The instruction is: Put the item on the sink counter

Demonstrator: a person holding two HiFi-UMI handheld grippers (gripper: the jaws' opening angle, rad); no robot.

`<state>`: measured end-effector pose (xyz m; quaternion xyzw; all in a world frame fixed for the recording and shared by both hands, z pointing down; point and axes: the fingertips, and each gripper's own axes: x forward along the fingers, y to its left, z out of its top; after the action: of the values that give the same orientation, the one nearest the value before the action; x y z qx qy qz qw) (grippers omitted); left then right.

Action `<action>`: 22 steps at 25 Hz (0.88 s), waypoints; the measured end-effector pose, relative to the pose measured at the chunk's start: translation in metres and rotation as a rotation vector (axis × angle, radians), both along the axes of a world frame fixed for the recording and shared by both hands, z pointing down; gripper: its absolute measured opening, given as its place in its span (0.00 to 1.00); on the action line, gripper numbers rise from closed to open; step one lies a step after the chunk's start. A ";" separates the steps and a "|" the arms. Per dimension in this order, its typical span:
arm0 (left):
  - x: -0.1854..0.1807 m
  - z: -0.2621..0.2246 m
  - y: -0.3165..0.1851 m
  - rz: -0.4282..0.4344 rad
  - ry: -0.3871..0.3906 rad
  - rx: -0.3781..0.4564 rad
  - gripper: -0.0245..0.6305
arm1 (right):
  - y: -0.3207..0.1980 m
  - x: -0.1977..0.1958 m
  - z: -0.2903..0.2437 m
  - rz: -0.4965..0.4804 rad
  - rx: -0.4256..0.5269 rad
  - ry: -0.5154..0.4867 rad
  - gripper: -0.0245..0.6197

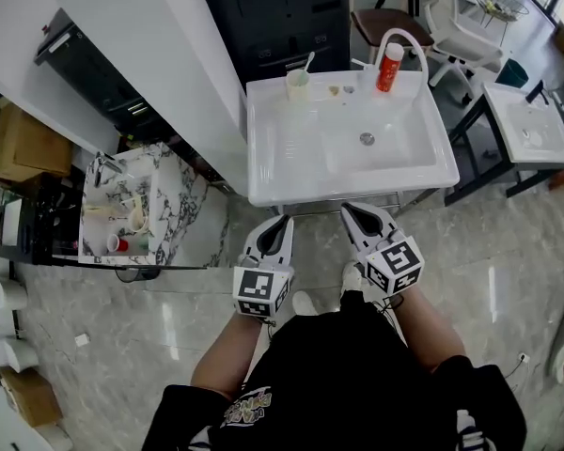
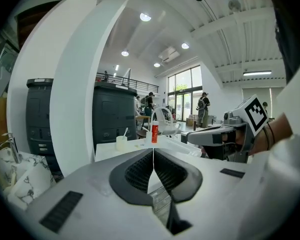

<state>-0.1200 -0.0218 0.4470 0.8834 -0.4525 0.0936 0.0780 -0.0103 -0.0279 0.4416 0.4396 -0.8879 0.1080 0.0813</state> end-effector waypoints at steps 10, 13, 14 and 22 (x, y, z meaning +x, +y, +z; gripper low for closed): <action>-0.012 0.010 0.014 0.056 -0.010 -0.011 0.07 | 0.020 -0.010 0.008 0.064 -0.005 -0.007 0.12; -0.012 0.008 0.016 0.064 -0.008 -0.005 0.07 | 0.025 -0.010 0.007 0.076 -0.001 -0.003 0.12; -0.013 0.007 0.017 0.066 -0.008 -0.003 0.07 | 0.026 -0.010 0.007 0.079 0.000 -0.001 0.12; -0.017 0.004 0.020 0.069 0.001 0.004 0.07 | 0.030 -0.014 0.003 0.086 0.006 0.017 0.12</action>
<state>-0.1374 -0.0017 0.4513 0.8986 -0.4221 0.0947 0.0731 -0.0245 0.0024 0.4451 0.4786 -0.8678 0.1052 0.0828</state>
